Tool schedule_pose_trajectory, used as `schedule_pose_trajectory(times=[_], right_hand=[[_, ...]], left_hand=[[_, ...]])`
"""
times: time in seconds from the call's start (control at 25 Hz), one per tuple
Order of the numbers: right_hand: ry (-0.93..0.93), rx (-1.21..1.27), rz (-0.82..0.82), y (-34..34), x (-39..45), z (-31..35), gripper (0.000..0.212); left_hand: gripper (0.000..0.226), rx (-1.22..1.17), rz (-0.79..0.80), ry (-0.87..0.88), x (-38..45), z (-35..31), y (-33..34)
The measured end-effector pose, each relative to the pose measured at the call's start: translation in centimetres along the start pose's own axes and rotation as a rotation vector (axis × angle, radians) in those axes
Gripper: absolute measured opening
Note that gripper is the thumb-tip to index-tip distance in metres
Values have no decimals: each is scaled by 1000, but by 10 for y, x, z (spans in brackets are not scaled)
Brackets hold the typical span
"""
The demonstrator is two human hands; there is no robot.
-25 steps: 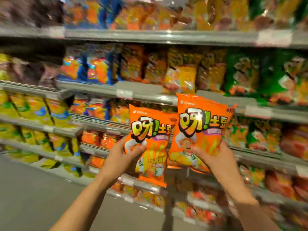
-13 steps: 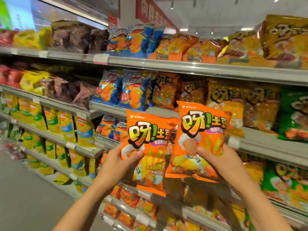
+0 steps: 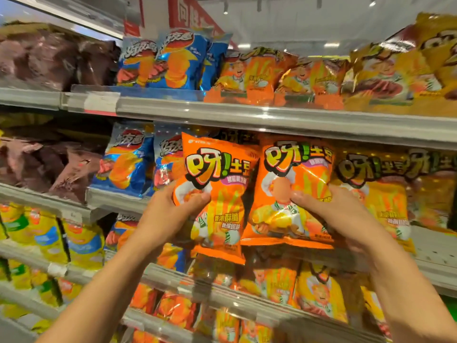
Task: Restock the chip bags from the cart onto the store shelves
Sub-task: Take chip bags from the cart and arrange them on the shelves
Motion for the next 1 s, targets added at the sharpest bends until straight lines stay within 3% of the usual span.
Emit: schedule_pose_trajectory(times=[0.24, 0.4, 0.68, 0.84, 1.0], right_hand=[[79, 39, -17, -8, 32, 2, 31], [108, 94, -47, -8, 49, 2, 18], [155, 88, -170, 4, 66, -8, 20], [130, 96, -247, 10, 69, -11, 34], [158, 172, -167, 10, 71, -16, 40]], left_hand=[[3, -14, 7, 52, 64, 16, 30], [20, -44, 68, 36, 92, 27, 46], [50, 46, 143, -73, 114, 55, 66], [49, 129, 161, -76, 120, 60, 68], [49, 81, 206, -91, 124, 62, 69]])
Point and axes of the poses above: each hand's wrist, its own x-axis towards the middle knuckle, its own y-axis out of the palm, z = x × y, the point moved 9 cm from there along x, towards the middle knuckle, and after that the axes turned 13 degrees about y, right-handed, at the moved point
